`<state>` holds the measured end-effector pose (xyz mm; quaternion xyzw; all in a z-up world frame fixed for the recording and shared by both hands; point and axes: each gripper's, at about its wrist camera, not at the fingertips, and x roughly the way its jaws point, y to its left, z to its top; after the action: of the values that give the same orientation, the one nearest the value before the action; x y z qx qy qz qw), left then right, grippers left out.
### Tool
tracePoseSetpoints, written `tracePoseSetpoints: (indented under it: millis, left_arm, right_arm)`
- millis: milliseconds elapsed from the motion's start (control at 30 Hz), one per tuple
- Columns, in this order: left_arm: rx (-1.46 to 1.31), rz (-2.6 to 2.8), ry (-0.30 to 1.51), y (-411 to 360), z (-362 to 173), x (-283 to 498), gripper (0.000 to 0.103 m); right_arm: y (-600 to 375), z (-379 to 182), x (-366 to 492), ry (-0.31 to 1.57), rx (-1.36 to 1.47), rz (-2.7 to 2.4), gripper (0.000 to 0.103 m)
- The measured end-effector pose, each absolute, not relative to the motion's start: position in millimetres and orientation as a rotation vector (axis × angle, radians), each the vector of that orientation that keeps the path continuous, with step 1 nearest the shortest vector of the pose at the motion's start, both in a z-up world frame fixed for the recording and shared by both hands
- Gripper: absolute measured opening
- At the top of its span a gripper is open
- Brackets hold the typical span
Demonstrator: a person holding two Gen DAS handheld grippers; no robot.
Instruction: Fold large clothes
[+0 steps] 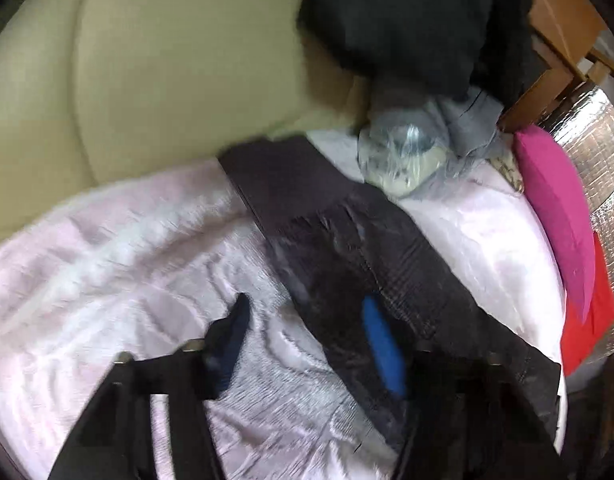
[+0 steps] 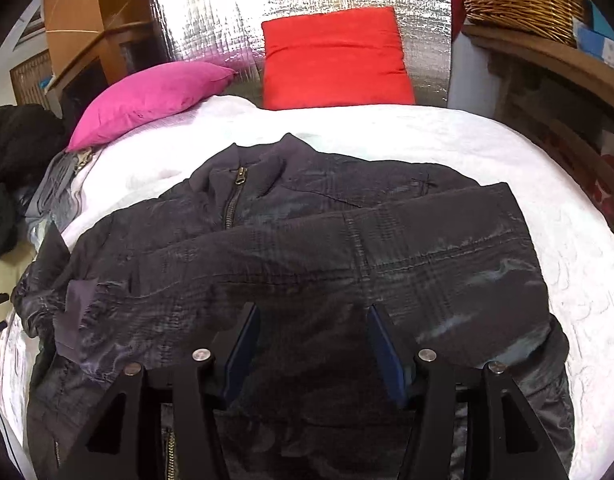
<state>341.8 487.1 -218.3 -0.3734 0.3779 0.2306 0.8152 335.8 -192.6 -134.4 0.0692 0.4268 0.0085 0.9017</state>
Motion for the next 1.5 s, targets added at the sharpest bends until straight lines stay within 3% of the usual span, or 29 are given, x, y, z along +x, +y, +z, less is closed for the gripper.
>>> tracePoseSetpoints:
  millis: [133, 167, 200, 267, 467, 733, 1067, 1167, 1233, 1300, 1333, 1400, 1500]
  left_arm:
    - [-0.800, 0.492, 0.818, 485.6, -228.1, 354.6, 0.028]
    - [-0.781, 0.487, 0.820, 483.6, -226.1, 359.2, 0.016]
    - [-0.773, 0.489, 0.822, 482.4, -224.2, 362.1, 0.010]
    - [-0.734, 0.505, 0.807, 474.9, -215.3, 363.9, 0.006]
    - [-0.573, 0.461, 0.767, 425.7, -166.6, 364.7, 0.004]
    - [-0.315, 0.157, 0.650, 258.7, -77.0, 333.9, 0.003]
    - [-0.079, -0.288, 0.763, 30.6, -93.1, 305.2, 0.003]
    - [0.012, -0.402, 0.847, -12.9, -107.2, 291.4, 0.006]
    - [0.015, -0.504, 0.919, -24.1, -109.9, 282.1, 0.019]
    - [-0.001, -0.563, 0.942, -19.4, -105.8, 271.4, 0.040]
    - [-0.009, -0.569, 0.923, -12.0, -100.5, 265.1, 0.045]
    - [-0.017, -0.526, 0.827, 12.2, -82.0, 249.2, 0.067]
    - [-0.060, -0.423, 0.699, 62.5, -59.4, 245.9, 0.074]
  right_arm:
    - [-191.6, -140.0, 339.5, 0.898, 0.136, 0.012, 0.059]
    - [-191.7, -140.5, 339.9, 0.898, 0.133, 0.009, 0.059]
    - [-192.3, -141.1, 339.9, 0.897, 0.132, 0.004, 0.059]
    - [-195.6, -140.4, 339.4, 0.896, 0.139, -0.005, 0.059]
    - [-206.1, -127.3, 332.3, 0.851, 0.166, -0.018, 0.059]
    - [-233.3, -105.3, 321.9, 0.786, 0.276, -0.045, 0.059]
    - [-274.1, -94.6, 306.3, 0.740, 0.395, -0.086, 0.059]
    - [-290.6, -96.0, 304.7, 0.732, 0.460, -0.091, 0.059]
    - [-299.6, -100.3, 306.8, 0.750, 0.505, -0.074, 0.059]
    - [-304.5, -104.3, 309.3, 0.767, 0.531, -0.055, 0.060]
    - [-305.7, -106.0, 310.7, 0.778, 0.540, -0.043, 0.060]
    - [-305.1, -108.8, 312.4, 0.797, 0.552, -0.013, 0.061]
    - [-299.1, -110.9, 314.8, 0.817, 0.575, 0.057, 0.070]
